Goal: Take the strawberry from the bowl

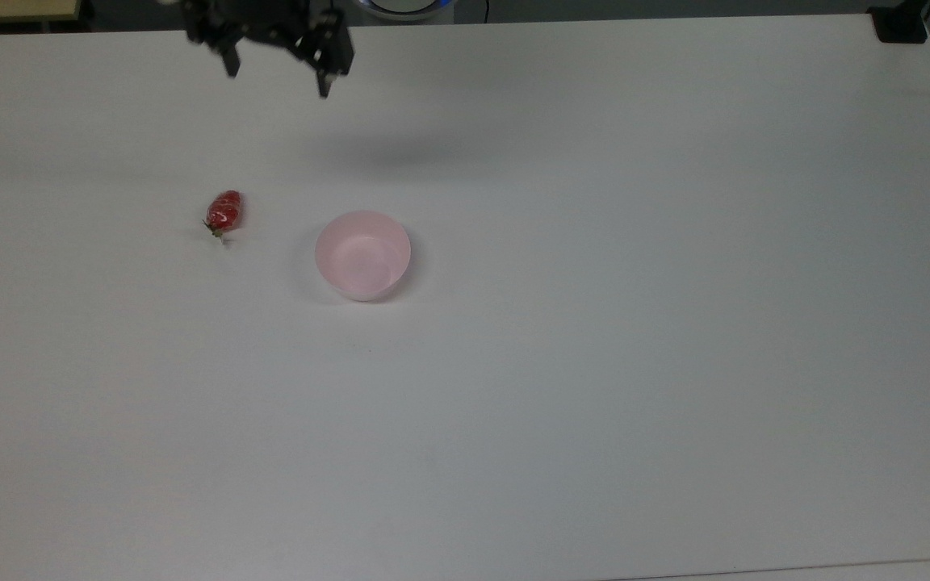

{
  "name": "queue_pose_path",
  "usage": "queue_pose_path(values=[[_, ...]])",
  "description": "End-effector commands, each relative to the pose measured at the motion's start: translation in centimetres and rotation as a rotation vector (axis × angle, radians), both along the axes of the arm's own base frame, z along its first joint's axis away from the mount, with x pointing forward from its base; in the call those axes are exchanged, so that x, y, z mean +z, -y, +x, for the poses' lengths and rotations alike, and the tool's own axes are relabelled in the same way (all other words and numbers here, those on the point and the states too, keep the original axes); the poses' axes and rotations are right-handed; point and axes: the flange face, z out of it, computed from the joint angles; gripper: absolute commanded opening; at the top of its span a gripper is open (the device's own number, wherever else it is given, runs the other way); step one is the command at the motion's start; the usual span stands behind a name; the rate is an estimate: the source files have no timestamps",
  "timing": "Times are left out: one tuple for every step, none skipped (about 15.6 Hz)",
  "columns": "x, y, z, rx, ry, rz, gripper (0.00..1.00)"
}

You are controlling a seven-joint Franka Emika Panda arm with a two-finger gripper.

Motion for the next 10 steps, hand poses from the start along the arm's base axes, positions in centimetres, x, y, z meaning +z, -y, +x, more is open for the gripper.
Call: queue_pose_path(values=[[1.7, -2.7, -2.6, -0.101, -0.014, 0.03, 1.0], [1.8, -2.9, -2.5, -0.108, -0.005, 0.042, 1.0], [1.6, -2.5, -2.1, -0.112, 0.006, 0.053, 1.0], [1.9, -2.4, -1.8, -0.102, 0.034, 0.056, 1.0], [2.2, -2.3, -1.5, -0.09, 0.069, 0.048, 1.0], [2.4, -2.4, -1.3, -0.061, 0.087, 0.04, 1.0], [2.4, -2.5, -1.0, -0.015, 0.096, 0.033, 1.0], [2.5, -2.4, -0.9, 0.028, 0.106, 0.028, 1.0], [2.6, -2.2, -0.8, 0.041, 0.115, 0.027, 1.0], [2.6, -2.1, -0.9, 0.045, 0.111, 0.027, 1.0]])
